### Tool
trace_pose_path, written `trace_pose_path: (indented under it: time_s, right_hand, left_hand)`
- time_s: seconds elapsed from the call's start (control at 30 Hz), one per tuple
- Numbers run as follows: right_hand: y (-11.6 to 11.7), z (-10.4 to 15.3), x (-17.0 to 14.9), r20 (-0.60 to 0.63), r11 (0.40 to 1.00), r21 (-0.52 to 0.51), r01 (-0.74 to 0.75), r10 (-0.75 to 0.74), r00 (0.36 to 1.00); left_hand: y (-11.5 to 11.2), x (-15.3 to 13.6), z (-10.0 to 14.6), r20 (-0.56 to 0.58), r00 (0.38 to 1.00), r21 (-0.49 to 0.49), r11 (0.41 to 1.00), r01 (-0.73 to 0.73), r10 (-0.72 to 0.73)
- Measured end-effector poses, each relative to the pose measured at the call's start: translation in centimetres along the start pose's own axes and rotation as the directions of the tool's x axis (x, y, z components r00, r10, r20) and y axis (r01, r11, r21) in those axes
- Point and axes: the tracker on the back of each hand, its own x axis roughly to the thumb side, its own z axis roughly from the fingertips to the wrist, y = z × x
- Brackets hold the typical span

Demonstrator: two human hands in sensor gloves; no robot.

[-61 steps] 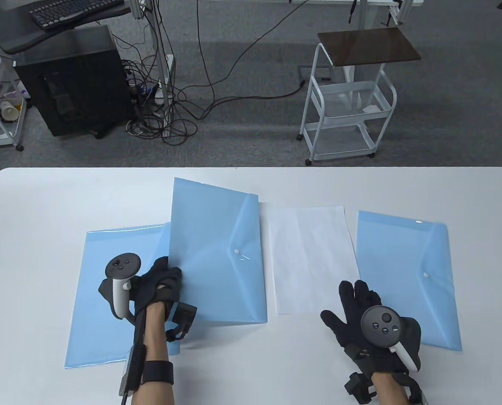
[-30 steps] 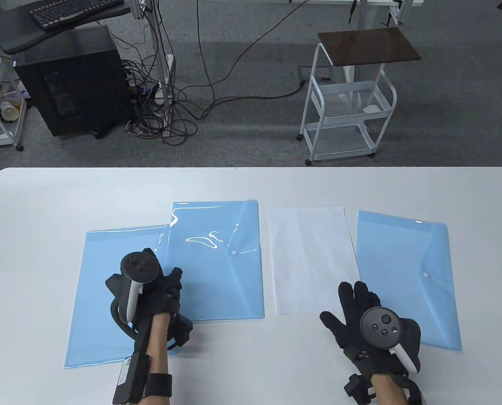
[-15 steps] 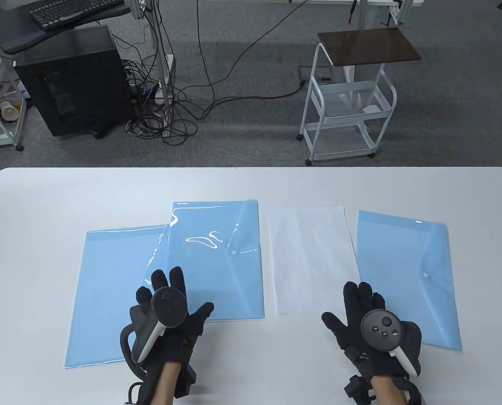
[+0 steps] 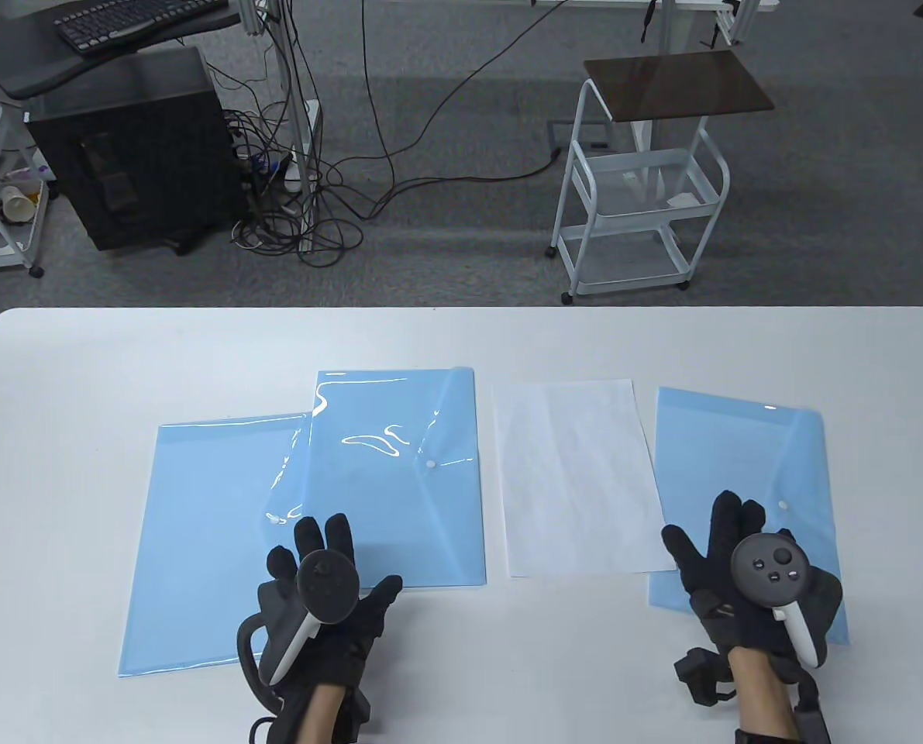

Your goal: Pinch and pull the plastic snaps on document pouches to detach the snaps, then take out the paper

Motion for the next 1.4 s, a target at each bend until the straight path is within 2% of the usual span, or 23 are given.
trace_pose_path:
  time_s: [0.07, 0.17, 0.43, 0.63, 0.87, 1.2, 1.4]
  right_hand:
    - [-0.8, -0.8, -1.4, -0.066, 0.995, -0.050, 0.085, -0.088, 0.994]
    - [-2.1, -1.6, -3.3, -0.150, 0.985, -0.139, 0.098, -0.119, 0.981]
    - [-3.5, -3.4, -6.7, -0.310, 0.989, -0.149, 0.000, -0.047, 0.949]
    - [-2.8, -5.0, -8.7, -0.427, 0.992, -0.094, -0.081, 0.033, 0.904]
    - [-1.8, -6.6, -10.0, -0.514, 0.966, -0.030, -0.258, 0.207, 0.833]
    - [-1.8, -8.3, -10.6, -0.584, 0.941, 0.074, -0.331, 0.309, 0.750]
    - [-2.5, -9.3, -11.2, -0.616, 0.958, 0.081, -0.275, 0.265, 0.742]
  left_hand:
    - [0.0, -0.2, -0.1, 0.002, 1.000, -0.014, 1.000, -0.022, 0.022]
    - [0.0, -0.7, -0.3, -0.006, 0.999, -0.021, 0.998, -0.054, 0.054]
    - [0.1, -1.2, -0.5, -0.018, 0.997, -0.026, 0.997, -0.079, 0.079]
    - [0.0, -1.2, -0.5, -0.019, 0.996, -0.037, 0.996, -0.087, 0.086]
    - [0.0, -1.0, -0.5, -0.018, 0.995, -0.054, 0.994, -0.096, 0.095]
    - [-0.1, -0.9, -0.8, -0.008, 0.994, -0.064, 0.992, -0.109, 0.108]
    - [-0.2, -0.9, -0.7, -0.013, 0.992, -0.071, 0.990, -0.123, 0.122]
